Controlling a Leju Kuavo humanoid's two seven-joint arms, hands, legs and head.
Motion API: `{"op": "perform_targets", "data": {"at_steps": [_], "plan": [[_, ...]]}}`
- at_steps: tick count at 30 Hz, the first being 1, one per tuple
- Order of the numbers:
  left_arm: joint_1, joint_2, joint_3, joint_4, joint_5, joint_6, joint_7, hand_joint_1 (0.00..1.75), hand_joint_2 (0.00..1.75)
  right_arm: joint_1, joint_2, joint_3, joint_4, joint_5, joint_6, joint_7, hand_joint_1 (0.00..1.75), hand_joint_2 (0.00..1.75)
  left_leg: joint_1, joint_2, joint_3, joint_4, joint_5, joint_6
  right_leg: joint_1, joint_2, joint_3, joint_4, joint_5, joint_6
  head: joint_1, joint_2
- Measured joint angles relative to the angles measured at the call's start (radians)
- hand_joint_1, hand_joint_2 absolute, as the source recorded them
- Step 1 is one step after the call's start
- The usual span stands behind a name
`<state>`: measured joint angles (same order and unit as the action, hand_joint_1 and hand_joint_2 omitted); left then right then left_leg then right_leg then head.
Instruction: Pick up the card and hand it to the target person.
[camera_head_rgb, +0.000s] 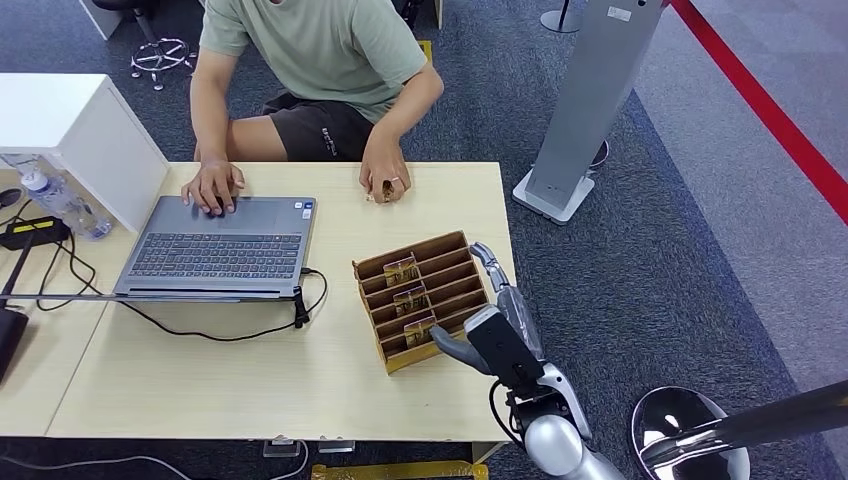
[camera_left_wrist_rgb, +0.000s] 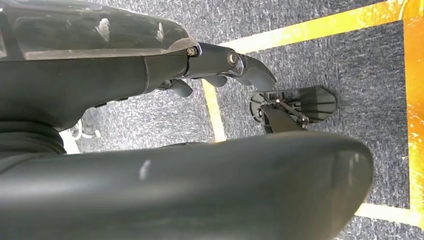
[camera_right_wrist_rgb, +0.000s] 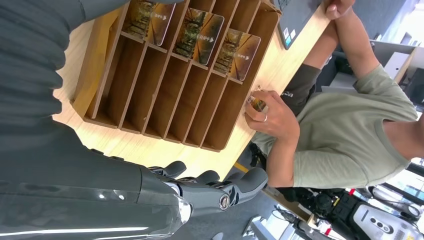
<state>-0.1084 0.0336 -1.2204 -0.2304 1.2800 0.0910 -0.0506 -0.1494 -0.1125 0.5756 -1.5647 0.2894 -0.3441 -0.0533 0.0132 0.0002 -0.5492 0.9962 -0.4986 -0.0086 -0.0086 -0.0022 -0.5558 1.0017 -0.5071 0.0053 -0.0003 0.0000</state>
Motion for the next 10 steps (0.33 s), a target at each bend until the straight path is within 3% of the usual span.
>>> {"op": "perform_targets", "data": {"at_steps": [10], "plan": [[0.000,0.000,0.006,0.000,0.004,0.001,0.001,0.00,0.00,0.004,-0.001,0.002,0.010,0.004,0.000,-0.005,0.00,1.75,0.000,0.000,0.000,0.000,0.000,0.000,0.000,0.000,0.000,0.000,0.000,0.000,0.000,0.000]]}}
